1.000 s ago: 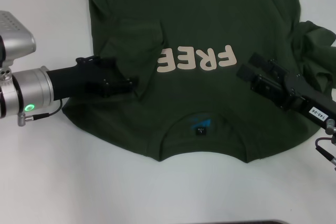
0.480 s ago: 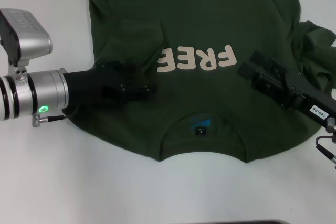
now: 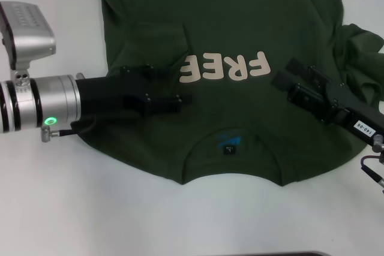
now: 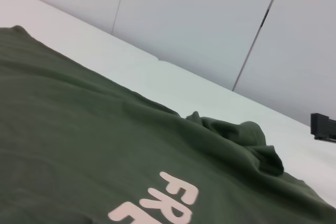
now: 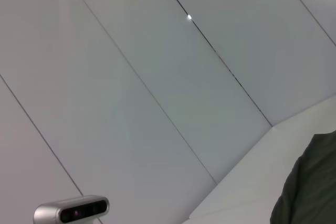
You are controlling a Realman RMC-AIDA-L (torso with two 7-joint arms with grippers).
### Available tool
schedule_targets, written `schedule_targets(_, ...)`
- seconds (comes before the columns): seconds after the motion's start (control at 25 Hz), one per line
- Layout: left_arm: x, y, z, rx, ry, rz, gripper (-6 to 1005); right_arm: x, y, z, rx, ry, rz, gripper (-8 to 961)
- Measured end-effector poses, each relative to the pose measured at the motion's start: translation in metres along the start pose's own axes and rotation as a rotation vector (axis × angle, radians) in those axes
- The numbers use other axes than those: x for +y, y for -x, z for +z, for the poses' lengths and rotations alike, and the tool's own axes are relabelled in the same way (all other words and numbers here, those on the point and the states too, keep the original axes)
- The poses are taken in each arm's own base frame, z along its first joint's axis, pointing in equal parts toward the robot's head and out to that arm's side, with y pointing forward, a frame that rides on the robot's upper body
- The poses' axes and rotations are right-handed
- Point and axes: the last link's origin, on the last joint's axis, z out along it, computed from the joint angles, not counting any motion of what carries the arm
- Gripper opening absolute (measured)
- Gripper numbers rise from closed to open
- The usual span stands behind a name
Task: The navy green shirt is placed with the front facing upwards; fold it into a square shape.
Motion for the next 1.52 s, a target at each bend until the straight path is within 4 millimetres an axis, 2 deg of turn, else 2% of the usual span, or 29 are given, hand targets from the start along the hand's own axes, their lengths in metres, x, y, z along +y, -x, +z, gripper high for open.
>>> schedule_targets(0.4,-0.02,0.006,-0.007,-0.004,-0.149,0.001,854,0.0,-0.001,-0.001,0.0,-0.003,0.0,911)
schedule_targets(0.88,-0.022,0.018,-0.012,-0.019,-0.182,-0.024,849,0.001,-0.001,0.0,0.0,0.001,-0.001,911)
schedule_targets(1.24,-0.03,0.012,-0.022,0.015,-0.227,-0.024,846,0.001,-0.001,0.0,0.002,0.003,0.0,912)
schedule_targets(1.52,-0.027,0.016,-0.023,0.001,-0.212,-0.032,844,0.001,-0.002,-0.001,0.001,0.0,0.001,911)
